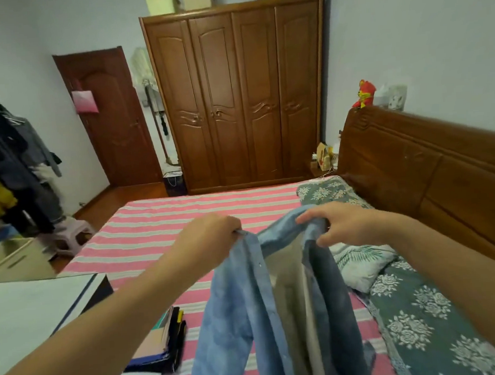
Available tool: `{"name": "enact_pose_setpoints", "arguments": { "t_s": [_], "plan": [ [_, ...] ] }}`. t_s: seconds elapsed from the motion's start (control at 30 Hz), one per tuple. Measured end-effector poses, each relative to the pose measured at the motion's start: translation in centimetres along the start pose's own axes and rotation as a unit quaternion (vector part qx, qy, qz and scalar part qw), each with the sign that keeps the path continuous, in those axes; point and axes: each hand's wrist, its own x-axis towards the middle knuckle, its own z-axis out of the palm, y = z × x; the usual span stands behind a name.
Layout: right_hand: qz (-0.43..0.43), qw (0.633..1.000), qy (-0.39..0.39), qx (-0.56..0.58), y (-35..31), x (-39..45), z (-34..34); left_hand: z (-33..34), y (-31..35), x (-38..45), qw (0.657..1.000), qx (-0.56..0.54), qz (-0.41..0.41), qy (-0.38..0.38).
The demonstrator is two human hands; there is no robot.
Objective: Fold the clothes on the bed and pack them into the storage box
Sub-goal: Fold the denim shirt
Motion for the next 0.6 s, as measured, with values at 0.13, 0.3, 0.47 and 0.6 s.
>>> {"name": "enact_pose_setpoints", "arguments": {
  "t_s": [0.13, 0.3, 0.47, 0.6],
  "plan": [
    [-0.05, 0.95, 0.034, -0.306, 0.3, 1.7, 3.0, 3.7, -3.3, -1.8, 0.978, 0.188, -0.043, 0.08],
    [-0.248, 0.855, 0.105, -0.444, 1.0, 1.0, 4.1, 5.2, -5.4, -3.6, 0.925, 0.231, 0.285, 0.095],
    [-0.333, 0.855, -0.091, -0.387, -1.0, -0.6, 8.5, 7.1, -2.9, -6.2, 0.844, 0.173, 0.498, -0.097],
    [-0.262, 0.868, -0.142, -0.398, -2.2, -1.4, 9.0, 7.3, -3.0, -6.1, 0.822, 0.2, 0.529, -0.06]
  ]
}}
